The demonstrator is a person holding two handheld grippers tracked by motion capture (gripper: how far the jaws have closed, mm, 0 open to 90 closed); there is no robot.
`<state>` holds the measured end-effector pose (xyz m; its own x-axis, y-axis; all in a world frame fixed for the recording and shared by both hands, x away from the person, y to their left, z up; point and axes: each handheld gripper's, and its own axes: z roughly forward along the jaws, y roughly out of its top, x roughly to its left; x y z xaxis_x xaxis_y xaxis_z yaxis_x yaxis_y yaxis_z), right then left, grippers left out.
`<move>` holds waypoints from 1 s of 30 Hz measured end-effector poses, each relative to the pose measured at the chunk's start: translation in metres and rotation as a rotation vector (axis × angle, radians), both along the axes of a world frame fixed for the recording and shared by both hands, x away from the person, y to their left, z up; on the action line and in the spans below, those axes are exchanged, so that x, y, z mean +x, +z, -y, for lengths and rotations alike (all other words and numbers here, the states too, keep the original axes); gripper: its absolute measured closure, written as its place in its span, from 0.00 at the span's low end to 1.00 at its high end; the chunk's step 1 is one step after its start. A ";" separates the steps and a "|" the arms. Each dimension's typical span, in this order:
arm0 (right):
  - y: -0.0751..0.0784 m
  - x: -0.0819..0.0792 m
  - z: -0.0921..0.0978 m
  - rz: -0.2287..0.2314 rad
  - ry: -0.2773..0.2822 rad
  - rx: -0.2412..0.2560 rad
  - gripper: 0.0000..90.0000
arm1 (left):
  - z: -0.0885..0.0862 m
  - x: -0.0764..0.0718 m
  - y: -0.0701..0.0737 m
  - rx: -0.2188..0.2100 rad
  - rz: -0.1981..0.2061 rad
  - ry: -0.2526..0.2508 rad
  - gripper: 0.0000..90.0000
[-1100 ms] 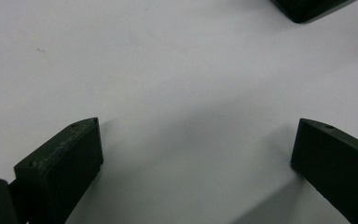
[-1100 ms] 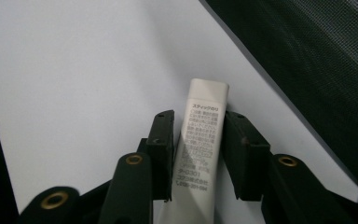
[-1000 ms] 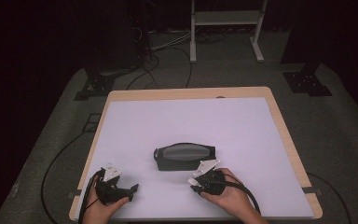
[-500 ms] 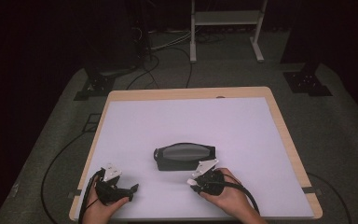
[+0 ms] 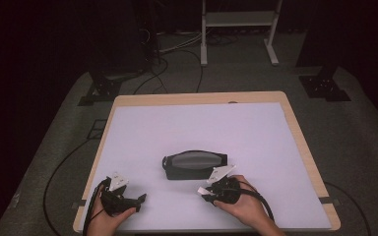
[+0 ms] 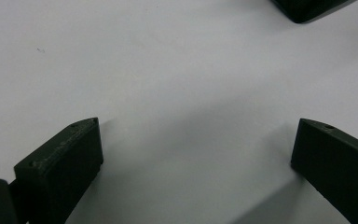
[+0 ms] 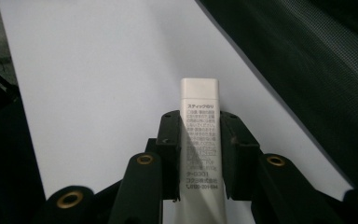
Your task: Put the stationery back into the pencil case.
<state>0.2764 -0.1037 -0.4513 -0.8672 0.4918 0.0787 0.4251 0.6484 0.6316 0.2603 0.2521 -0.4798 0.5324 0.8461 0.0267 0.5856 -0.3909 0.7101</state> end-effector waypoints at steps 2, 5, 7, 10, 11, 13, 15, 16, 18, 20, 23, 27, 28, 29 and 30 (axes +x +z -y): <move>0.003 0.000 0.002 -0.002 0.001 0.012 0.78 | 0.000 0.000 0.000 -0.001 0.000 0.000 0.01; 0.009 -0.001 0.006 0.001 0.005 0.028 0.78 | 0.000 0.000 0.000 -0.001 0.001 0.000 0.01; 0.013 -0.001 0.008 0.004 0.005 0.034 0.78 | 0.000 0.000 0.000 0.000 0.000 0.000 0.01; 0.019 -0.001 0.012 0.001 0.004 0.054 0.78 | 0.000 0.000 0.000 0.000 0.001 0.001 0.01; 0.021 -0.001 0.013 0.002 0.003 0.061 0.78 | 0.000 0.000 0.000 0.001 0.000 -0.001 0.01; 0.024 -0.001 0.016 0.004 0.002 0.069 0.78 | 0.000 0.000 0.000 0.000 0.001 0.001 0.01; 0.025 -0.001 0.016 0.005 0.001 0.074 0.78 | 0.000 0.000 0.000 0.001 0.001 0.000 0.01; 0.027 -0.001 0.017 0.006 0.002 0.079 0.78 | 0.000 0.000 0.000 0.001 0.000 0.000 0.01; 0.031 -0.002 0.019 0.007 0.002 0.090 0.78 | 0.000 0.000 0.000 0.001 0.001 0.000 0.01; 0.035 -0.002 0.019 0.012 0.004 0.093 0.78 | 0.000 0.000 0.000 0.001 0.001 0.000 0.01; 0.042 0.000 0.020 0.015 0.005 0.102 0.78 | 0.000 0.000 0.000 0.002 0.001 -0.001 0.01; 0.050 0.002 0.021 0.029 0.002 0.116 0.78 | 0.000 0.000 0.000 0.002 0.001 -0.001 0.01; 0.052 0.002 0.022 0.032 0.003 0.120 0.78 | 0.000 0.000 0.000 0.002 0.001 -0.001 0.01; 0.052 0.002 0.022 0.032 0.003 0.120 0.78 | 0.000 0.000 0.000 0.002 0.001 -0.001 0.01; 0.054 0.003 0.022 0.036 0.003 0.123 0.78 | 0.000 0.000 0.000 0.002 0.001 -0.001 0.01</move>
<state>0.2796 -0.1256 -0.3969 -0.8718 0.4781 0.1071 0.3990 0.5661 0.7213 0.2604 0.2519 -0.4798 0.5328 0.8457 0.0286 0.5846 -0.3923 0.7101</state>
